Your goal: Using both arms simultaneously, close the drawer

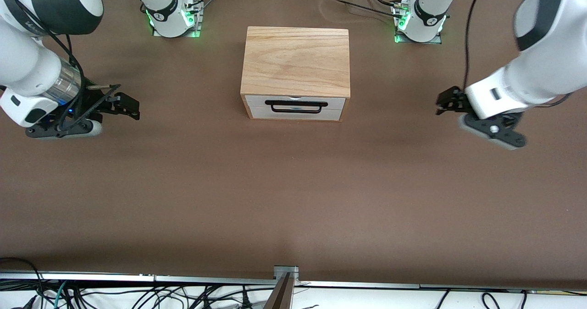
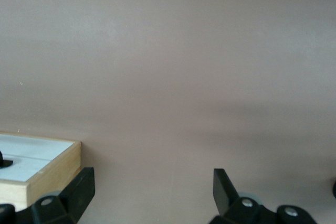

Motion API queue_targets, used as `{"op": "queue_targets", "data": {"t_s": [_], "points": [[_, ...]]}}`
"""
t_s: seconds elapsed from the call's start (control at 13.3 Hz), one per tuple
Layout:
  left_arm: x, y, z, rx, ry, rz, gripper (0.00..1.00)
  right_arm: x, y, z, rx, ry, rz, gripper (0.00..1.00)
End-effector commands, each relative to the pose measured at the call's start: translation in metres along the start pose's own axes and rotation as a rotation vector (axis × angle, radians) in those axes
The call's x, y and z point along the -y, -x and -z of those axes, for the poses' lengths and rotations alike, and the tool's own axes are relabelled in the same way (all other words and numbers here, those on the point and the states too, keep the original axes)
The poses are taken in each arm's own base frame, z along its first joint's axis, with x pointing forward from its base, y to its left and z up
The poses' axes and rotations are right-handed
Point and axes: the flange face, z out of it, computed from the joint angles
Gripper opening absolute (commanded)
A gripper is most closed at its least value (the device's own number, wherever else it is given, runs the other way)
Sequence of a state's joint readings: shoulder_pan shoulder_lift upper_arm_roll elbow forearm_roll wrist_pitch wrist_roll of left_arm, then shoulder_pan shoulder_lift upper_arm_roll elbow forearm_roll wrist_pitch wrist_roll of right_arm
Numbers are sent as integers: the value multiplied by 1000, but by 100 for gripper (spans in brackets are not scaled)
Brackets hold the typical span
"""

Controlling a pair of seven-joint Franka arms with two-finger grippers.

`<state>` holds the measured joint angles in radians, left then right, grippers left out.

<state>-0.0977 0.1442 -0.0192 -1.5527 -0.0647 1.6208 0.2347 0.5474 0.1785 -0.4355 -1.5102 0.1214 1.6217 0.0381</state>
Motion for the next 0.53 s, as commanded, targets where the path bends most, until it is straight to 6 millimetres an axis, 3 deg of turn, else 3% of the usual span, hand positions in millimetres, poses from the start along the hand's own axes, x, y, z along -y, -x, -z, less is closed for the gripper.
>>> {"op": "queue_targets", "data": {"t_s": [0.0,0.3,0.45], "points": [[1,53,8,-87,-116,24,100,-13,34,14,8,-27,-49,100],[-8,60,16,-75,-96,164,100,-18,56,13,20,-7,-76,100],[-9,63,20,-46,-92,166,100,-18,52,17,7,13,-69,100]]}}
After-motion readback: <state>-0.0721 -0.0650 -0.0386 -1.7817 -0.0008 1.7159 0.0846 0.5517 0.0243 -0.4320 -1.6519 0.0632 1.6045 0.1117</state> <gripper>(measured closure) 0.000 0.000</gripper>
